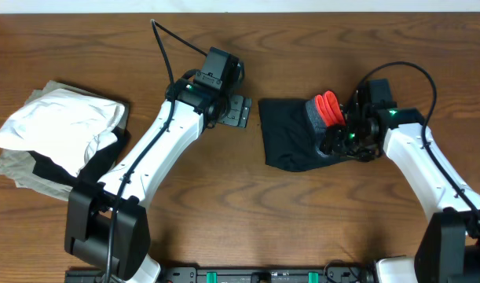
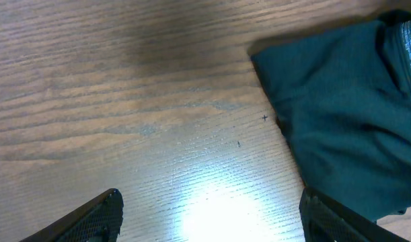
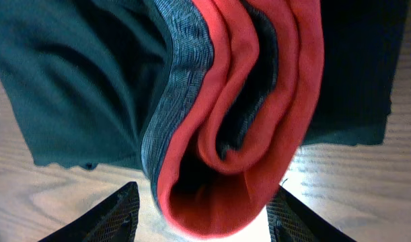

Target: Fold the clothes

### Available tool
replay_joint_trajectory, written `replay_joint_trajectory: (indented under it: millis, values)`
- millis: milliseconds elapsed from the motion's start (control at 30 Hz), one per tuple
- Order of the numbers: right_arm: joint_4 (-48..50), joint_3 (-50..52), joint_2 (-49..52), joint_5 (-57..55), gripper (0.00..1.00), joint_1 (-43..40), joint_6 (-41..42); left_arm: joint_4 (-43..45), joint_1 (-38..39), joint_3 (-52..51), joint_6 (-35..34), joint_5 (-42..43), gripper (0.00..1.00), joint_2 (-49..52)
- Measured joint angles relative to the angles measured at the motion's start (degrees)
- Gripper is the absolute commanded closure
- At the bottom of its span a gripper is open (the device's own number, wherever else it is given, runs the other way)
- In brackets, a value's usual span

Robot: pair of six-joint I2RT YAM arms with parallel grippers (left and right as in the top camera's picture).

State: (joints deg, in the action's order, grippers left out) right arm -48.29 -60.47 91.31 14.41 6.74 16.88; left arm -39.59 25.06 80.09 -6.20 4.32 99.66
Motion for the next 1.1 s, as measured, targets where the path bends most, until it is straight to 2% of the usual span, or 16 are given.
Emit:
replay_joint_trajectory:
  millis: [33, 67, 167, 233, 467, 700, 800, 900, 1100]
  values:
    - [0.4, 0.0, 0.7, 0.0, 0.42, 0.0, 0.2, -0.1, 0.0, 0.0, 0.0, 0.0, 0.16, 0.0]
    - [0.6, 0.0, 1.4, 0.0, 0.47, 0.0, 0.4, 0.0, 0.0, 0.0, 0.0, 0.0, 0.16, 0.0]
    - [2.4, 0.1, 3.6, 0.2, 0.85, 0.0, 0.9, -0.1, 0.0, 0.0, 0.0, 0.0, 0.16, 0.0]
    - [3.6, 0.2, 4.1, 0.2, 0.99, 0.0, 1.2, -0.1, 0.0, 0.0, 0.0, 0.0, 0.16, 0.0]
    - [1.8, -0.9, 2.8, -1.6, 0.99, -0.9, 2.8, -0.5, 0.0, 0.0, 0.0, 0.0, 0.16, 0.0]
    - [-2.0, -1.8, -7.7, -12.1, 0.99, -7.1, 9.2, -0.6, 0.0, 0.0, 0.0, 0.0, 0.16, 0.0]
    - [-1.9, -0.9, -7.0, -14.7, 0.93, -9.9, 11.1, -0.7, 0.0, 0.0, 0.0, 0.0, 0.16, 0.0]
    - [-1.9, 1.8, -3.2, -16.4, 0.77, -11.1, 12.7, -1.2, 0.0, 0.0, 0.0, 0.0, 0.16, 0.0]
    - [-2.2, 4.0, 2.6, -18.3, 0.76, -11.7, 13.6, -2.5, 0.0, 0.0, 0.2, 0.0, 0.16, 0.0]
